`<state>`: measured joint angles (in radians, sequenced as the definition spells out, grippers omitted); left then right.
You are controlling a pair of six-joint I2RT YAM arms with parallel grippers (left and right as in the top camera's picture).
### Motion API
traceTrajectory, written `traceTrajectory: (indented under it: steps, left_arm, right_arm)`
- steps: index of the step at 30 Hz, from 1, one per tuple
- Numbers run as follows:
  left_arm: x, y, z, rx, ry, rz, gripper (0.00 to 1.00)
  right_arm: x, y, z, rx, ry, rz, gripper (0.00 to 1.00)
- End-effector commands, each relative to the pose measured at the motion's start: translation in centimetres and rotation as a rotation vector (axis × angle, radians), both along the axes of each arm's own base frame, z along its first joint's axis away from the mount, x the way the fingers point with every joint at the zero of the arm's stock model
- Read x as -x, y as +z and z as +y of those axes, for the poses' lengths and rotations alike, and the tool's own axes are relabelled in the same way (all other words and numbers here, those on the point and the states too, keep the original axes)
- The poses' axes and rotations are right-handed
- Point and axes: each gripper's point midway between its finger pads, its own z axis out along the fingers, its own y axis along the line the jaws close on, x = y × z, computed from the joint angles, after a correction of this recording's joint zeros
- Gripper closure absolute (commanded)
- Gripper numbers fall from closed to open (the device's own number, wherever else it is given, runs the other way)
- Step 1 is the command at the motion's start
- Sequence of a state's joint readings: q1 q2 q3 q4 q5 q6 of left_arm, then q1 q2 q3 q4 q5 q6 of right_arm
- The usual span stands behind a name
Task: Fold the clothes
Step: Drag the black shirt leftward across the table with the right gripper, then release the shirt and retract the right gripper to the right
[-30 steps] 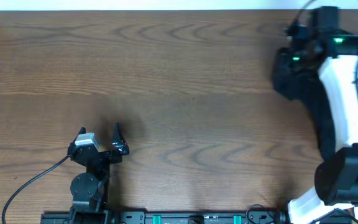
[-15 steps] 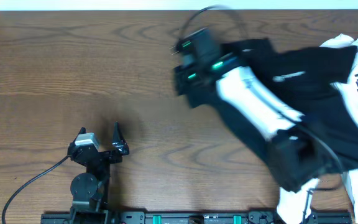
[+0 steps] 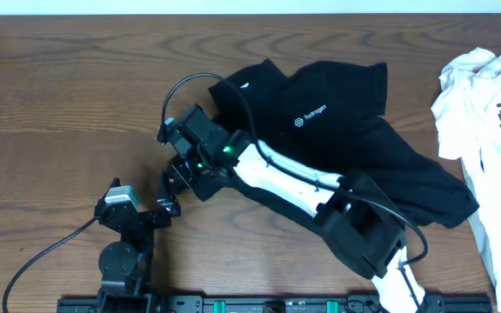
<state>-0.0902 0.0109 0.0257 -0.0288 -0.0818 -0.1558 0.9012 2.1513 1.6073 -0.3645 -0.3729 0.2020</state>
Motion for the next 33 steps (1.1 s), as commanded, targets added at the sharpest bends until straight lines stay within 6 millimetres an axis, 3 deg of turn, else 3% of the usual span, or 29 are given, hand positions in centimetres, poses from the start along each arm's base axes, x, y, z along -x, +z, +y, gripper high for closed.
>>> traceTrajectory:
  steps: [1,2,8,11,15,23,29,33]
  left_arm:
    - [0.1,-1.8,0.1,-0.019,0.006,0.051,0.02]
    - [0.1,-1.8,0.1,-0.019,0.006,0.051,0.02]
    - [0.1,-1.8,0.1,-0.019,0.006,0.051,0.02]
    - [0.1,-1.8,0.1,-0.019,0.006,0.051,0.02]
    - [0.1,-1.8,0.1,-0.019,0.006,0.051,0.02]
    - [0.1,-1.8,0.1,-0.019,0.006,0.051,0.02]
    - [0.1,-1.8,0.1,-0.019,0.006,0.051,0.02]
    - [0.1,-1.8,0.1,-0.019,0.006,0.051,0.02]
  right_arm:
    - [-0.6,3.9,0.2,-0.083,0.033,-0.037,0.38]
    - [-0.7,4.9,0.1,-0.107,0.038,-0.039,0.29]
    - [-3.1,10.8,-2.5,-0.167,-0.019,-0.13,0.25]
    - [-5.1,13.7,-5.7,-0.154,-0.107,-0.179,0.27]
    - [-6.8,15.6,-10.8,-0.084,-0.229,-0.196,0.28]
    - [-7.9,15.4,-24.6,0.162,-0.508,-0.087,0.24]
    - [-7.4,13.2,-32.7,0.293,-0.667,0.073,0.24]
    - [-7.2,12.4,-37.8,0.347,-0.787,0.154,0.19]
